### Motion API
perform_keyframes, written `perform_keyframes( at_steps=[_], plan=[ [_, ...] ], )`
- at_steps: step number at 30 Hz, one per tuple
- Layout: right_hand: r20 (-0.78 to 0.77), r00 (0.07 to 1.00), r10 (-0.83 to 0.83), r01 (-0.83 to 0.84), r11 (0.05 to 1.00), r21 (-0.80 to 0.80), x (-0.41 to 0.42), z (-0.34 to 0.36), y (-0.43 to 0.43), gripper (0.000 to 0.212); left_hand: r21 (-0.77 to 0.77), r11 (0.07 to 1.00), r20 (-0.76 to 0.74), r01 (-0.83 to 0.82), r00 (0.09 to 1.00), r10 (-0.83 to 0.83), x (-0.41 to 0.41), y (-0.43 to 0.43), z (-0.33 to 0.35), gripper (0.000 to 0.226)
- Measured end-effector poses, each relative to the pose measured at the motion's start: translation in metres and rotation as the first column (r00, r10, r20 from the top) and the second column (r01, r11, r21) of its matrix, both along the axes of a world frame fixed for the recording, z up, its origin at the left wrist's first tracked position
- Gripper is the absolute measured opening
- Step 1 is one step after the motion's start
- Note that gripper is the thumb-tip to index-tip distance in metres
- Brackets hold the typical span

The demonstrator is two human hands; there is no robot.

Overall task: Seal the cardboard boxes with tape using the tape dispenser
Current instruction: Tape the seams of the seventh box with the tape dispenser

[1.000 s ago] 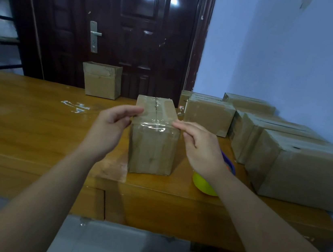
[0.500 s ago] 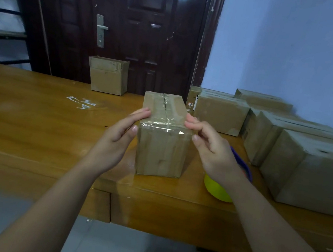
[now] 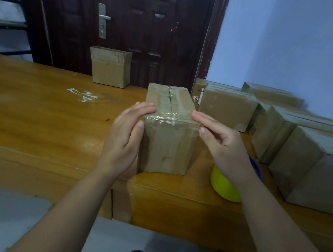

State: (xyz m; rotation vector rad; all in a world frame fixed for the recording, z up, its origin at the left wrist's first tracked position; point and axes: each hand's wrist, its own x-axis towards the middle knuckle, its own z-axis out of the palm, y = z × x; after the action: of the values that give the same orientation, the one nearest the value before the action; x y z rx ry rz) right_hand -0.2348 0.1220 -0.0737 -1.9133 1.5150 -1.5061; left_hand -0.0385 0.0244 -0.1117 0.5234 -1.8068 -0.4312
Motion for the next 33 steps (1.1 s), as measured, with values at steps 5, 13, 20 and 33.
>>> perform_keyframes(
  at_steps=[5,13,20,33],
  plan=[
    [0.072,0.997,0.000,0.002,1.000,-0.026,0.004,-0.003,-0.002,0.039,-0.077,0.995,-0.006,-0.057,0.998,0.056,-0.003,-0.002,-0.001,0.034],
    [0.131,0.990,-0.043,0.054,0.995,-0.080,0.006,-0.003,-0.007,0.030,-0.091,0.991,-0.042,-0.102,0.994,0.099,-0.010,-0.001,-0.007,0.034],
    [0.084,0.982,-0.171,0.182,0.972,-0.146,0.014,-0.008,-0.008,0.029,-0.012,0.993,-0.078,-0.118,0.990,0.117,-0.013,0.005,-0.005,0.033],
    [0.088,0.975,-0.204,0.216,0.963,-0.161,0.020,-0.002,-0.006,0.044,0.299,0.954,-0.237,-0.018,0.967,0.092,-0.016,0.031,0.025,0.028]
  ],
)
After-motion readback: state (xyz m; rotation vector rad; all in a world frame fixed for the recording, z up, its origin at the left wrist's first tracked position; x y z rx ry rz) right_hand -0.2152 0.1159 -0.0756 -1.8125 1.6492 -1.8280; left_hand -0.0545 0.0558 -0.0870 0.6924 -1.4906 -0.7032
